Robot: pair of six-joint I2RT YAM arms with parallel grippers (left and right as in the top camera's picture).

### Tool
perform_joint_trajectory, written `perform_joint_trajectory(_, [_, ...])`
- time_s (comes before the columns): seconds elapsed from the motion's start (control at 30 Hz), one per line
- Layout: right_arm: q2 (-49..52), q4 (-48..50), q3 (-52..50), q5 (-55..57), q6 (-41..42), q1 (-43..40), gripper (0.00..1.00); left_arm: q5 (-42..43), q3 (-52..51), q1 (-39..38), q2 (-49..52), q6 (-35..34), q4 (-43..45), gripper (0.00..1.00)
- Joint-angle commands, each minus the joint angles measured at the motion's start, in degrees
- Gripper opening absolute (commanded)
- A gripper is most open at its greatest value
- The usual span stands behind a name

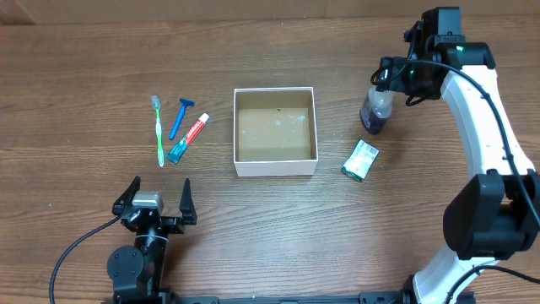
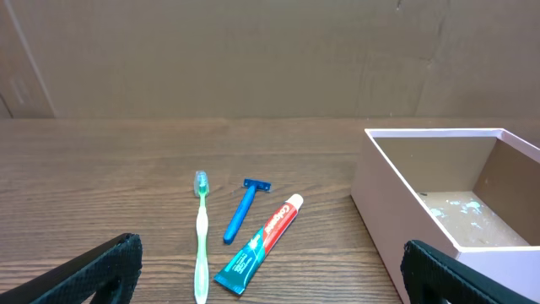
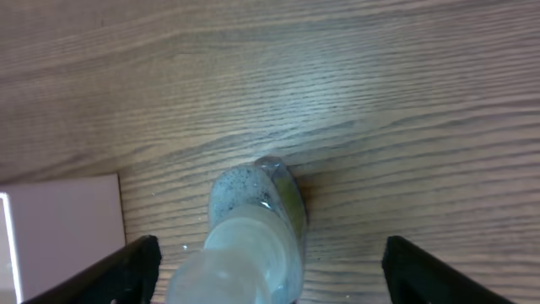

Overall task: Pack container
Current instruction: 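Reach right gripper to the blue soap pump bottle and grasp it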

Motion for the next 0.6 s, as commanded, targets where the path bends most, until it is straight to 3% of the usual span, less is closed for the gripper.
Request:
perform_joint_trajectory(0.0, [1.99, 0.37, -0.74, -2.03, -0.92, 1.33, 0.79, -0.57, -0.28, 0.46, -0.50, 1.05, 0.07, 1.00])
perform_joint_trajectory(0.13, [2.78, 1.05, -1.05, -1.31, -2.43, 3.45, 0.74, -0.57, -0.28, 0.46, -0.50, 1.05, 0.07, 1.00])
perform_joint_trajectory(0.3, [3.10, 1.49, -1.05, 1.75, -2.38, 4.13, 0.57, -0.57, -0.28, 0.46, -0.50, 1.05, 0.07, 1.00])
perform_joint_trajectory(0.4, [3.10, 1.44, -1.05, 2.32, -2.38, 4.13, 0.53, -0.57, -0.28, 0.46, -0.50, 1.05, 0.07, 1.00])
perform_joint_trajectory(0.57, [3.10, 1.68, -1.05, 4.02, -2.34, 4.13, 0.31, -0.59, -0.28, 0.46, -0.50, 1.05, 0.07, 1.00])
